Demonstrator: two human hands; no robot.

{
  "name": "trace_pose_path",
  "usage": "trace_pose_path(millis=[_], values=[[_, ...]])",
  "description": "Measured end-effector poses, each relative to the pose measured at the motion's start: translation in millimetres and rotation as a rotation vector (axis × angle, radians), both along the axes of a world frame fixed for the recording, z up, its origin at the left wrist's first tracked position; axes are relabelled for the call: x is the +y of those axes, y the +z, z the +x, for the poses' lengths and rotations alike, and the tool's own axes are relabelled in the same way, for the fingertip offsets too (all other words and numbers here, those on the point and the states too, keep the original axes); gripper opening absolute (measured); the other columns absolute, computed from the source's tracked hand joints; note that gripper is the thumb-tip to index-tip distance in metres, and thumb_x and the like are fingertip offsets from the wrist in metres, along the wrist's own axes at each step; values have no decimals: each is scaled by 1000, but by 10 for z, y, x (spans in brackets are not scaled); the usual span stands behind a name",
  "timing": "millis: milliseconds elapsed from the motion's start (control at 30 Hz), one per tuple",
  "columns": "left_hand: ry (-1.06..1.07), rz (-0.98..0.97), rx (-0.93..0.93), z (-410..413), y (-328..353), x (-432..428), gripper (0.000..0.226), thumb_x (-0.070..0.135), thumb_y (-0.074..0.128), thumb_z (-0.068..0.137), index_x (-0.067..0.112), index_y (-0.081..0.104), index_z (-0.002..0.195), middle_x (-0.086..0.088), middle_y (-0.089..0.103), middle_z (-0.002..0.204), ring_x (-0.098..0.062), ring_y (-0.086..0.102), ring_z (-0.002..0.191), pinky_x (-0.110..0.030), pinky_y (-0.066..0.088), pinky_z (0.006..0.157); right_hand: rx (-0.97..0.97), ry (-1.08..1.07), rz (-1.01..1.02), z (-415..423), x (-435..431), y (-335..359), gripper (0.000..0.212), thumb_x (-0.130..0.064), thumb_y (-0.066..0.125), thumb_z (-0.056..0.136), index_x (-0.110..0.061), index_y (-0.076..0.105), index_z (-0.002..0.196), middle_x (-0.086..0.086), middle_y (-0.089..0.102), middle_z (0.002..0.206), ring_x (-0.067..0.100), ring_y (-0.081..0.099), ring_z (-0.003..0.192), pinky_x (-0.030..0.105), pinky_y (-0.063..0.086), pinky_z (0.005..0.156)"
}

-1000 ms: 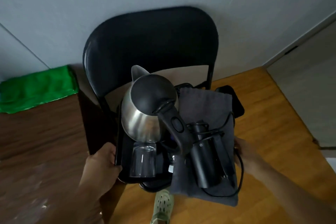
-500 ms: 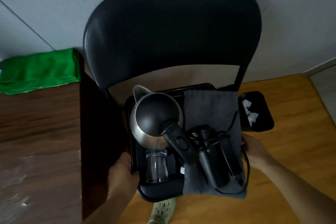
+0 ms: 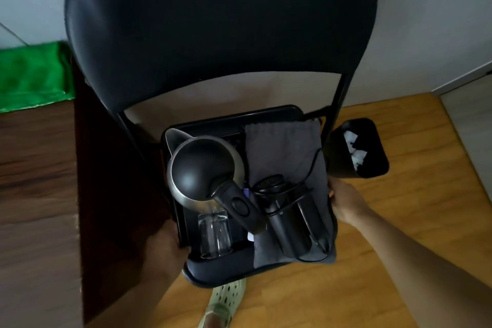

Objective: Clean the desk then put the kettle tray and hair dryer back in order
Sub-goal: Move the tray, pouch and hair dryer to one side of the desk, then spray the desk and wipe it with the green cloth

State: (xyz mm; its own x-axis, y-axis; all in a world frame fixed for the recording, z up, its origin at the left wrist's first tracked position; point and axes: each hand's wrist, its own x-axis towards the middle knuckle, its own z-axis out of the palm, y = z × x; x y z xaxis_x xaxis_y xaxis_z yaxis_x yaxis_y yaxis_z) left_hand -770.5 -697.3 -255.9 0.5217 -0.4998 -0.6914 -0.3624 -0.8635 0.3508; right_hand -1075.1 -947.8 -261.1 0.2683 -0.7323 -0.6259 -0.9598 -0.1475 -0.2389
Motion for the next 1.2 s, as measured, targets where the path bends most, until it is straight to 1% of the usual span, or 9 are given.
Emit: trace_pose_path(millis=[100,167,267,400,633,833,933,1033,1200], values=[[-53,67,38,52,91,-52,35,9,83,70,18,54,88,5,64,74,-21,70,84,-20,46,64,-14,-26,44,58,30,251,41,-8,57,94,-22,53,132,-4,67,90,26,65,87,38,51,69],[-113,94,23,77,181,-83,50,17,85,69,13,57,110,-1,70,95,-22,69,97,-25,52,76,37,-41,52,85,30,411,59,-6,63,90,-27,44,142,-11,65,86,20,65,83,37,53,69],[-167,87,-17,123,447,-132,52,18,76,74,18,54,121,-4,66,111,-23,65,104,-26,49,77,68,-132,31,108,20,633,64,-11,58,92,-25,35,150,0,71,96,22,68,83,44,58,71],[-268,-9,-9,265,905,-133,35,24,63,72,33,57,105,7,61,105,-18,65,100,-28,54,82,173,-135,-68,288,130,1059,36,-17,45,102,-19,51,137,8,65,125,27,67,86,41,55,65],[-311,-273,-20,848,1869,50,57,22,65,83,32,47,136,5,53,130,-19,51,121,-31,45,100,-355,90,-376,1495,650,2185,27,-1,46,99,-21,64,102,-1,60,86,8,52,68,30,36,53],[-83,-348,-31,1872,2276,452,62,41,64,67,37,54,128,11,64,120,-16,63,111,-41,55,94,-520,271,-245,2877,1224,2609,30,-1,48,95,-27,62,91,-18,53,75,-5,55,75,15,32,60],[74,-352,-94,2461,2374,583,58,32,74,78,30,54,132,2,64,123,-23,64,111,-45,54,96,-443,369,-164,3479,1391,2455,27,-9,54,92,-35,57,101,-15,58,93,2,57,91,28,47,75],[160,-386,-245,3060,2397,622,67,30,77,82,21,45,141,-3,57,132,-24,54,123,-43,47,105,-312,416,-152,4060,1492,2309,34,-21,54,92,-32,56,124,-8,57,123,16,52,119,41,49,94],[321,-581,-319,3766,2412,464,100,34,83,77,20,20,155,-8,38,151,-26,38,139,-47,36,115,-212,445,-250,4891,1539,2092,55,-29,53,94,-31,39,147,-3,39,152,23,35,139,45,45,99]])
